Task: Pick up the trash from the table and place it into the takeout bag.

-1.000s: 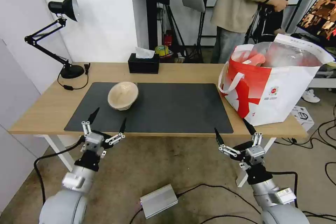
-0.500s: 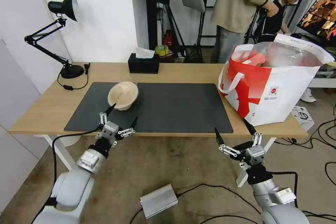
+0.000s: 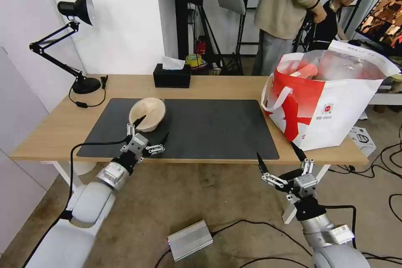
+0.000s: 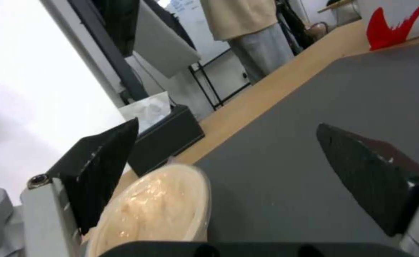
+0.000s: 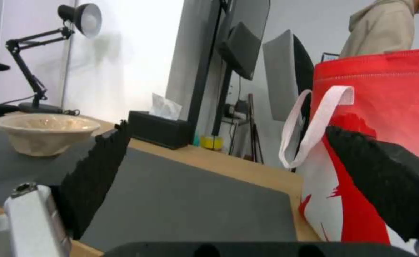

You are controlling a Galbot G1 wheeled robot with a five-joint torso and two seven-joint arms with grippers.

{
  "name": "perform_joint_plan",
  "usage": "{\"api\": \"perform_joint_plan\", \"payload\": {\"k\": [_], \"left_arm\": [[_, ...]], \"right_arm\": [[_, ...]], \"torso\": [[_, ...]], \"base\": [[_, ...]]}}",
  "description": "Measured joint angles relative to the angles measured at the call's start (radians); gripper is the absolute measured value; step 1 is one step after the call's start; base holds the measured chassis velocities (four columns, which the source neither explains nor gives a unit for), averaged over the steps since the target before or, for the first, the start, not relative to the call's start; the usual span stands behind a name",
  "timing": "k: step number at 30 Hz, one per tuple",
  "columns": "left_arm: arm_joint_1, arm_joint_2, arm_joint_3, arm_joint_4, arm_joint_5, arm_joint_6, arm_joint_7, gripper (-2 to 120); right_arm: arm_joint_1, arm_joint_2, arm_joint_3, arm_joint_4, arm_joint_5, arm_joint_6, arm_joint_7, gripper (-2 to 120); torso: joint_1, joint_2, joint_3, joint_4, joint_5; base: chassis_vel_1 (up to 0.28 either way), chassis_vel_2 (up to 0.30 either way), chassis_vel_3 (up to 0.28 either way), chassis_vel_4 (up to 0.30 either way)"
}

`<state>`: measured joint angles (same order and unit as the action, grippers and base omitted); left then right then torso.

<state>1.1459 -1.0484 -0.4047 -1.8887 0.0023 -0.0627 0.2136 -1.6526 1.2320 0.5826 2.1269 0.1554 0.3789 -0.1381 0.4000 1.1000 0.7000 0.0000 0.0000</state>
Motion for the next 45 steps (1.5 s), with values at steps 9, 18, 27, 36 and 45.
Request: {"api": "perform_joint_plan", "payload": {"k": [9,18,27,36,45], "left_arm": [[-0.086,0.014,0.076,0.083,0.010,0.013,0.005,100],[-0.151,-0.023,0.113,0.143,0.047,0.030,0.009,100],[-0.207,-0.041,0.146,0.192,0.085,0.039,0.024,100],[-0.227,-0.042,0.149,0.222,0.125,0.045,0.031,100],[-0.251,-0.027,0.137,0.232,0.150,0.064,0.050,100]], "right_arm": [[0.000,0.000,0.000,0.000,0.000,0.000,0.000,100],[0.000,0.000,0.000,0.000,0.000,0.000,0.000,100],[0.000,0.000,0.000,0.000,0.000,0.000,0.000,100],[0.000,0.000,0.000,0.000,0.000,0.000,0.000,100],[0.000,0.000,0.000,0.000,0.000,0.000,0.000,100]], "torso": [[0.000,0.000,0.000,-0.0001,0.0000],[0.000,0.000,0.000,0.0000,0.0000],[0.000,0.000,0.000,-0.0001,0.0000],[0.000,0.000,0.000,0.0000,0.0000],[0.000,0.000,0.000,-0.0001,-0.0001]], "base": [[0.000,0.000,0.000,0.000],[0.000,0.000,0.000,0.000],[0.000,0.000,0.000,0.000],[0.000,0.000,0.000,0.000],[0.000,0.000,0.000,0.000]]}}
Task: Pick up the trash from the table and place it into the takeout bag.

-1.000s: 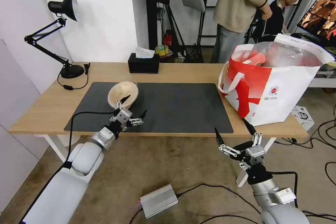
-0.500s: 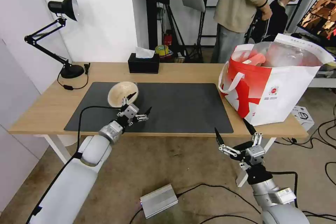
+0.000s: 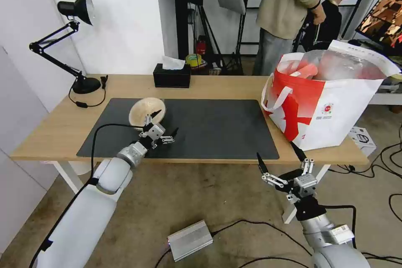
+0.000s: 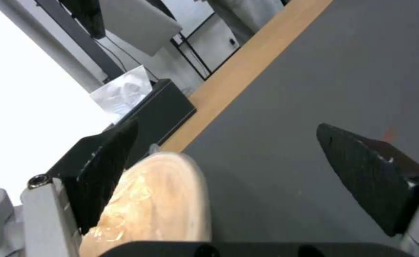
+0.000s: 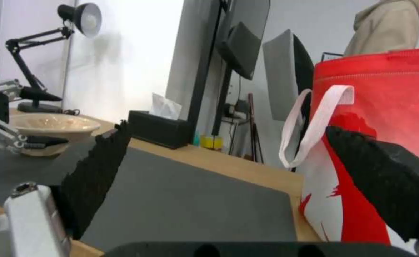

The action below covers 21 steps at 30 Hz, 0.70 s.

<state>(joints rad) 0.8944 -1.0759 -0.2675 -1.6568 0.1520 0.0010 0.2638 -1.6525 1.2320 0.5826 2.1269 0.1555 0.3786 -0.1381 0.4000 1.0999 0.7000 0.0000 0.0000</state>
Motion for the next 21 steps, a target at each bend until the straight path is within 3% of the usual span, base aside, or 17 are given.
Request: {"api": "perform_joint_plan", "payload": {"k": [21], "left_arm": [[-0.058,0.038,-0.017,0.032,-0.005,0.037,0.054,100]], "right_arm": [[0.000,0.000,0.000,0.000,0.000,0.000,0.000,100]], "torso": [[0.000,0.000,0.000,0.0000,0.0000]], "base": [[0.000,0.000,0.000,0.000]]}}
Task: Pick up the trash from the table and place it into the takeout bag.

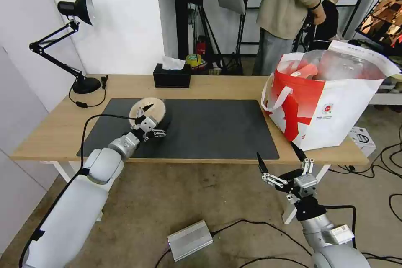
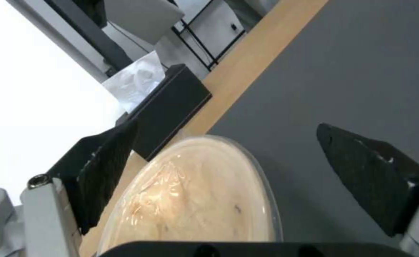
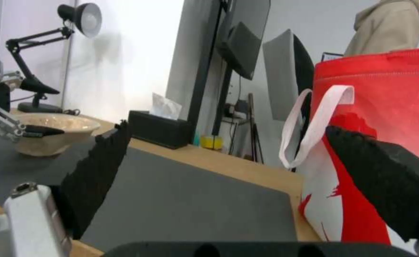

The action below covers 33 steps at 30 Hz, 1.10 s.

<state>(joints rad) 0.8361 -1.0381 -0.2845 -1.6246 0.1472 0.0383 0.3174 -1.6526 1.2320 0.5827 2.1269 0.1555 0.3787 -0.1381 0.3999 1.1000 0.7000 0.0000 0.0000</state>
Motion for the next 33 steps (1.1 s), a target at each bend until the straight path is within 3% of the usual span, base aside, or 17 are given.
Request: {"api": "perform_joint_plan", "payload": {"k": [19,33], "left_arm": [[-0.020,0.014,0.007,0.022,0.001,0.017,0.028,100],[0.035,0.036,-0.048,0.019,0.002,0.016,0.047,100]], "right_arm": [[0.000,0.000,0.000,0.000,0.000,0.000,0.000,100],[0.000,0.000,0.000,0.000,0.000,0.000,0.000,100]], "torso": [[0.000,0.000,0.000,-0.0001,0.0000],[0.000,0.000,0.000,0.0000,0.0000]], "base": [[0.000,0.000,0.000,0.000],[0.000,0.000,0.000,0.000]]}}
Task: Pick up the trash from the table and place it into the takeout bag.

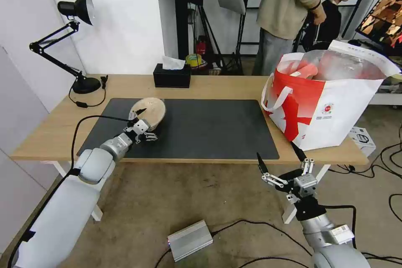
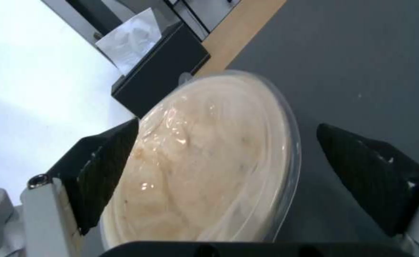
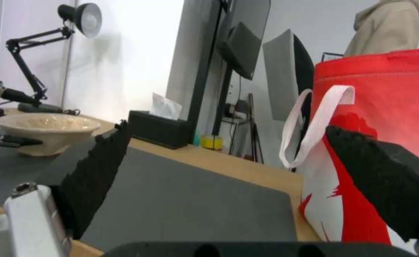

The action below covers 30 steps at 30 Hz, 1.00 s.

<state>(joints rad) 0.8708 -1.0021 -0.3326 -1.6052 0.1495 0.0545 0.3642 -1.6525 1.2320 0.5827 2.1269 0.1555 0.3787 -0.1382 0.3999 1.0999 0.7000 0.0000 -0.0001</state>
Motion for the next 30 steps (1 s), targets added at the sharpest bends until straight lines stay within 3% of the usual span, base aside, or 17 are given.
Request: {"api": "perform_joint_plan", "payload": {"k": [19,30], "left_arm": [[0.003,0.004,-0.024,0.026,0.002,-0.006,0.001,99],[-0.023,-0.007,-0.007,0.065,0.013,-0.012,0.006,80]], "right_arm": [[0.000,0.000,0.000,0.000,0.000,0.000,0.000,100],[0.000,0.000,0.000,0.000,0.000,0.000,0.000,100]], "torso": [[0.000,0.000,0.000,0.0000,0.0000],[0.000,0.000,0.000,-0.0001,0.0001]], "base": [[0.000,0.000,0.000,0.000],[0.000,0.000,0.000,0.000]]}}
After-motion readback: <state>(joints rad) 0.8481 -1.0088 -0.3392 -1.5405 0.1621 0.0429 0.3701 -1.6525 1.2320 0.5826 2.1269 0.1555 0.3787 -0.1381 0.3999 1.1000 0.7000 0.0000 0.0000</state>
